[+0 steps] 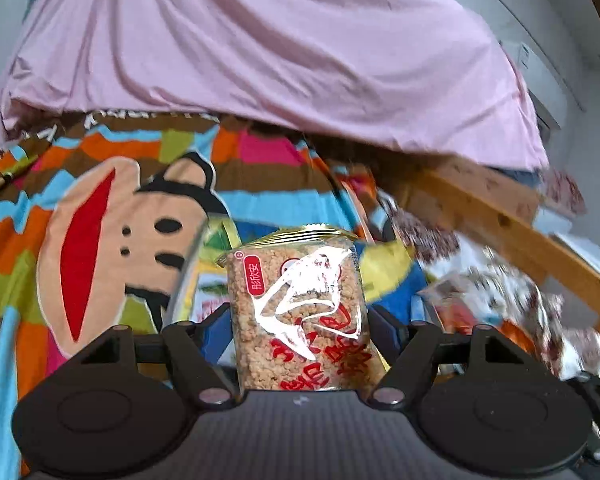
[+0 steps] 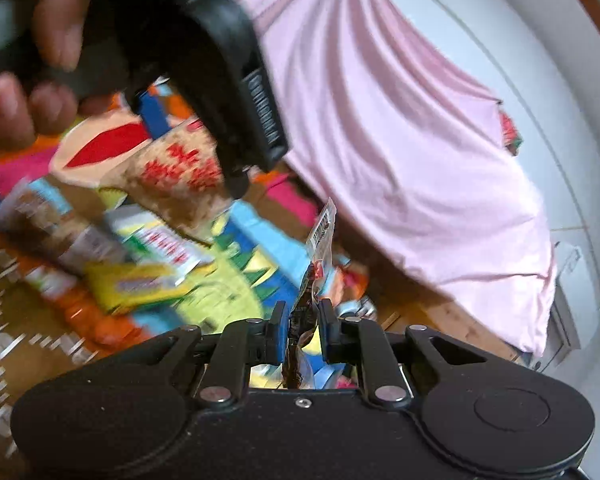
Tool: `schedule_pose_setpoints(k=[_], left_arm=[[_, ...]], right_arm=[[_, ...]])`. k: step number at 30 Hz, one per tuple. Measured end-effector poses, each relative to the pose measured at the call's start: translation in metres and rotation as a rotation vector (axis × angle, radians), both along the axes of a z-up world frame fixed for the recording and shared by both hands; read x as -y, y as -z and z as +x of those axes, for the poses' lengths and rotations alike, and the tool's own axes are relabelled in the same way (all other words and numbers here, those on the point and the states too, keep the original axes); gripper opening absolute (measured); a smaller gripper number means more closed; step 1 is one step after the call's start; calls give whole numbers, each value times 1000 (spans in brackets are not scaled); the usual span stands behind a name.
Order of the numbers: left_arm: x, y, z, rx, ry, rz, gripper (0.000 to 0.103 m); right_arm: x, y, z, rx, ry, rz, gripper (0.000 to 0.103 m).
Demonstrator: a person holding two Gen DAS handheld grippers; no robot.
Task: Organize snacks
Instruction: 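Lift the rice-cracker bag and dried-meat pack and carry them over the tray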
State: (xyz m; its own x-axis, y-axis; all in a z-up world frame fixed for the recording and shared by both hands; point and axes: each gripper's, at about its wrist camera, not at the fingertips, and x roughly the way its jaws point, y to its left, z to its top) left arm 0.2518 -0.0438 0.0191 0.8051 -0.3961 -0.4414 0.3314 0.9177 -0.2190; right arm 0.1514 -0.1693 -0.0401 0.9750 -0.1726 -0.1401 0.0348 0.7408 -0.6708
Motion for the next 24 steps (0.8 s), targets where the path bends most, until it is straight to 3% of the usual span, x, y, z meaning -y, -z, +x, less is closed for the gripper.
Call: schedule_pose_setpoints(k=[4,10,16,24], left_arm=[[9,-3,26,54,-20,-12,76],[22,7,63,95,-17,-31,76],[37,36,102,21,-33,-10,76],[51,76,133,-78,9,-6,76]], right_arm=[[14,-10,32,59,36,47,17],[31,-10,79,67,81,132,17],[40,3,131,20,118,252,17],[51,24,161,-67,159,324,17]])
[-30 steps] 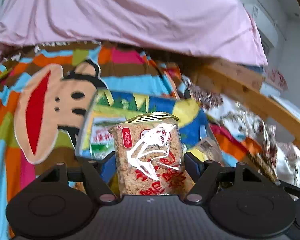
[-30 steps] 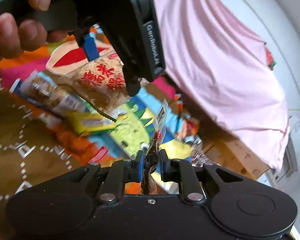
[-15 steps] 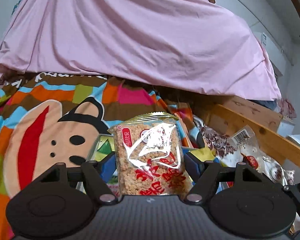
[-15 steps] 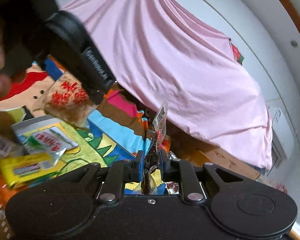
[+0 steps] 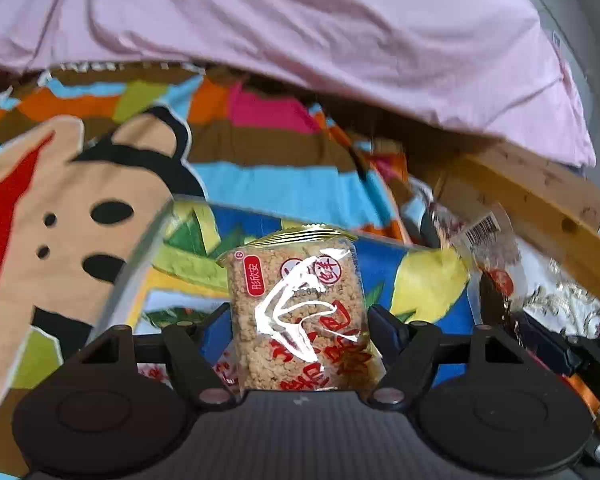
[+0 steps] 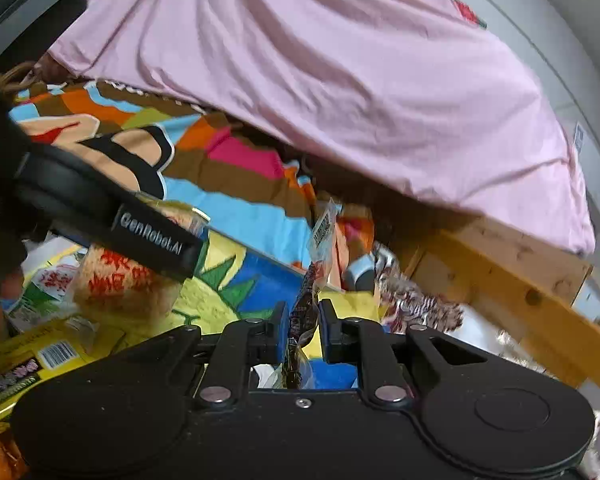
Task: Organize snacks
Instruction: 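Lift the rice-cracker bag and dried-meat pack and carry them over the tray, then lower both snacks into the tray and open both grippers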
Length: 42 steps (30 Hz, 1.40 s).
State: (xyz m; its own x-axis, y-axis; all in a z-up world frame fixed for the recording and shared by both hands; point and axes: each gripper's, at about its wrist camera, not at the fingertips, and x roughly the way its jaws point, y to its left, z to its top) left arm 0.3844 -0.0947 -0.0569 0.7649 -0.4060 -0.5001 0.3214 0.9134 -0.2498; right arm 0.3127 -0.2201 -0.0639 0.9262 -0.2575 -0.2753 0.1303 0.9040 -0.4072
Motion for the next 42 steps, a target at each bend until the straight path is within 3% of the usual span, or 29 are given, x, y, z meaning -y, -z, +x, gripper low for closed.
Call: schedule_pose_setpoints(k=[3,8,21,30,36,42], left_arm=[[6,11,4,-21,30,22,76],[19,27,4,-37,33,122,76],[23,30,5,-38,56,154,74],[15,18,0,-22,44,118,89],[0,-17,-18,56,-10,78,100],[-17,-53,-53,155,-49,62,102]], right_arm=[[5,8,10,-44,13,37,17],[7,18,17,-113,27,85,17],[10,33,22,-203,9,129,20],[19,18,14,-174,41,175,48],[31,-10,-10,-90,61,225,71],[37,-43,-45,19,41,265,88]])
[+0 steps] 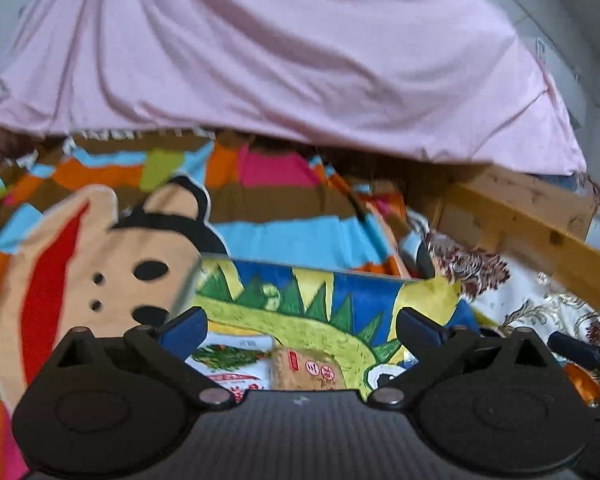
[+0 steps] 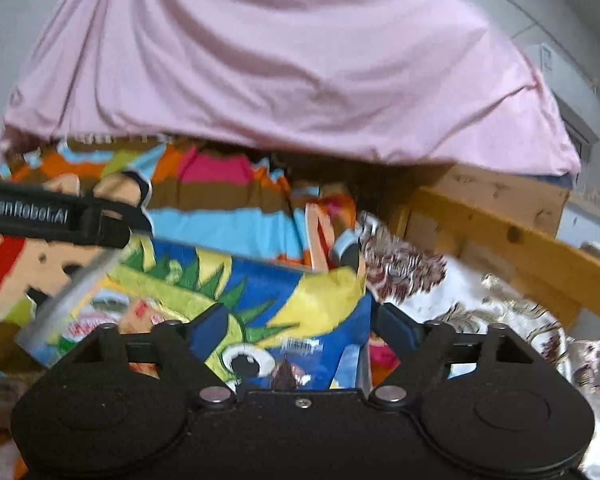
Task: Organize snacks
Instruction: 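Lower both snacks into the tray and open both grippers, then raise both tools from the tray and move them toward the remaining snacks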
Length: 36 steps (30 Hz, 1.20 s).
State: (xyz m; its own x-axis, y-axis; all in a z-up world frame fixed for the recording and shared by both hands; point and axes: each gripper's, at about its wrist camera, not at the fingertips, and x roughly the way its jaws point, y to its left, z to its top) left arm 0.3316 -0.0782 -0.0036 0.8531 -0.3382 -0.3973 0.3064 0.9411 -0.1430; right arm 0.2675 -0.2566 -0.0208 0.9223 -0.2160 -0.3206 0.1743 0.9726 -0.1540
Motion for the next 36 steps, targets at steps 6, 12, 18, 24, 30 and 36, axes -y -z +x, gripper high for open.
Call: schedule_pose_setpoints(k=[6,12,18,24,30,36], left_arm=[[-8,-21,-36,57,-15,21,102],[-22,-41,-79,132,-33,2,103],[-40,-54,-124,178,-47,-46,103],[-55,-53,-167,211,-80,2,103],[-73,-47,-203,191,-107,58,103],[-90,-43,-230,177,-142,111,103]], right_arm=[[-3,-27,-42,116,-32,-16,101],[-5,-46,-88,208,-39,-33,102],[-7,-56,-135,266,-50,-18,102],[-17,-60,-177,283,-79,-37,102],[-22,-58,-211,260,-88,2,102],[-29,-53,-239,218,-114,38,102]])
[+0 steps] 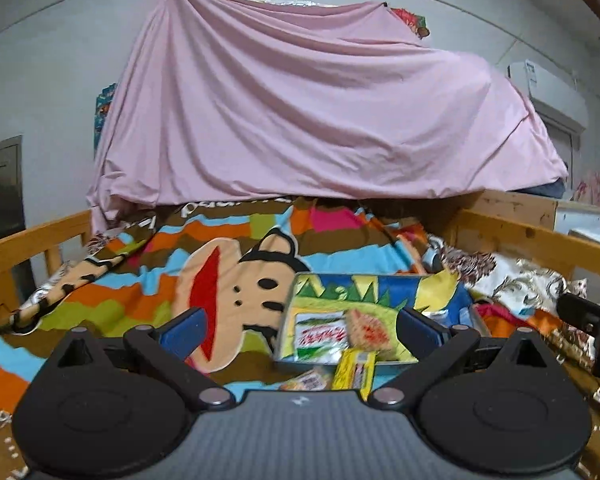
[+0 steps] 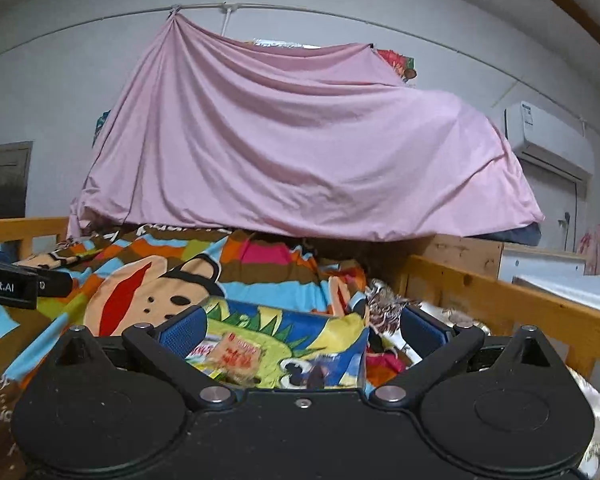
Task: Organize snacks
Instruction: 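Raise both tools from the tray and move them toward the remaining snacks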
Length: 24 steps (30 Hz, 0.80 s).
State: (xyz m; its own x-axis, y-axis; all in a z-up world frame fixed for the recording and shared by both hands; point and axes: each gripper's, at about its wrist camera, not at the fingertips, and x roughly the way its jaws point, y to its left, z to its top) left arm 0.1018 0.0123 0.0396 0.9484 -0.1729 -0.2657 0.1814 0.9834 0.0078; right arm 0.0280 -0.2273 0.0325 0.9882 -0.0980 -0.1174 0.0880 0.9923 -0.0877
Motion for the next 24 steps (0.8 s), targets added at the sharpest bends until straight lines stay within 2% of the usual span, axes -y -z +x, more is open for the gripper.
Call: schedule_pose_setpoints(k=[6,11,16,24], left_arm=[[-15,3,-13,-41,-7,11,103],[-17,10,-10,-115,9,33,103],[-11,19,6,-241,73,67,103],[-12,39,48,-488,221,17,103]], right_arm=[[-13,5,-9,-44,-21,-21,102],[-24,16,-2,-166,-52,-41,102],[-30,25,12,-278,-69,-56,102],[-20,39,33,-427,-43,13,102]])
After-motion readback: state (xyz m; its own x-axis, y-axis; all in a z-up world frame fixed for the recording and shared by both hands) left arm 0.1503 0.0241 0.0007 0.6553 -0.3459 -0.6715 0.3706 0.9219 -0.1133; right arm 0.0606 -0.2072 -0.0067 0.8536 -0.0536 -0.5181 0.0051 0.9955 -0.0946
